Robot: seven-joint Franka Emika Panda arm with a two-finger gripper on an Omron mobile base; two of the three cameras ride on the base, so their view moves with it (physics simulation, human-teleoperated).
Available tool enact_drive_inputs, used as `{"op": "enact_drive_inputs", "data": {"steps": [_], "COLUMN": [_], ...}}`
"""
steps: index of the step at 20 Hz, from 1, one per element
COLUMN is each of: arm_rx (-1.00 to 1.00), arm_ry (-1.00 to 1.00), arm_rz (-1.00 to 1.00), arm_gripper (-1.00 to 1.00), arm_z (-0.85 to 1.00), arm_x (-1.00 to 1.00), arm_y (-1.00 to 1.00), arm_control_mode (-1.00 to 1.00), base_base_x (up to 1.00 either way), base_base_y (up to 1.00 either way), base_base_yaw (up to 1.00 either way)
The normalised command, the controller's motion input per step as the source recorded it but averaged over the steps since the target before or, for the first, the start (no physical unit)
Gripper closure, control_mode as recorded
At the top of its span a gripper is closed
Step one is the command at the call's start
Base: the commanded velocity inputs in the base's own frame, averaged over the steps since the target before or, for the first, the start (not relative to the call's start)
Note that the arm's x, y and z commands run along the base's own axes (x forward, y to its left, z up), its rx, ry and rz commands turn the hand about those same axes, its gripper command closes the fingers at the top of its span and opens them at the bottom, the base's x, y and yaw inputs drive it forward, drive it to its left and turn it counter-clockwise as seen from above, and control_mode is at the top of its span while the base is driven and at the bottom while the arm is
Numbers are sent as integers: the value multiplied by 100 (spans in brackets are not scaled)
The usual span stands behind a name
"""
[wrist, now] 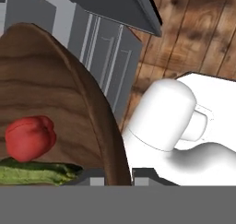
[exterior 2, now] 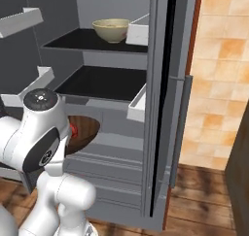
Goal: Place the bowl with the bell pepper and squash on the second highest shelf of the fridge. Place the bowl with the chicken drumsticks on the top shelf of the fridge.
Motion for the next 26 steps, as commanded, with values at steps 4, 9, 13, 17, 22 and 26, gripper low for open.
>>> {"op": "enact_drive_inputs", "data": {"steps": [4, 9, 13, 17, 22, 26], "arm_rx": [0, 0, 0, 0, 0, 0], "arm_ry": [0, 0, 0, 0, 0, 0], "arm_rz": [0, 0, 0, 0, 0, 0], "arm_gripper": [100, 100, 100, 100, 100, 100], "arm_z": [0, 0, 0, 0, 0, 0], "arm_x": [0, 0, 0, 0, 0, 0], "arm_y": [0, 0, 0, 0, 0, 0], "arm_control_mode": [100, 100, 100, 100, 100, 100], "base_base_x": [28, 45, 51, 52, 56, 37], "base_base_y": [23, 28, 43, 33, -5, -23], "base_base_yaw": [0, 0, 0, 0, 0, -4]}}
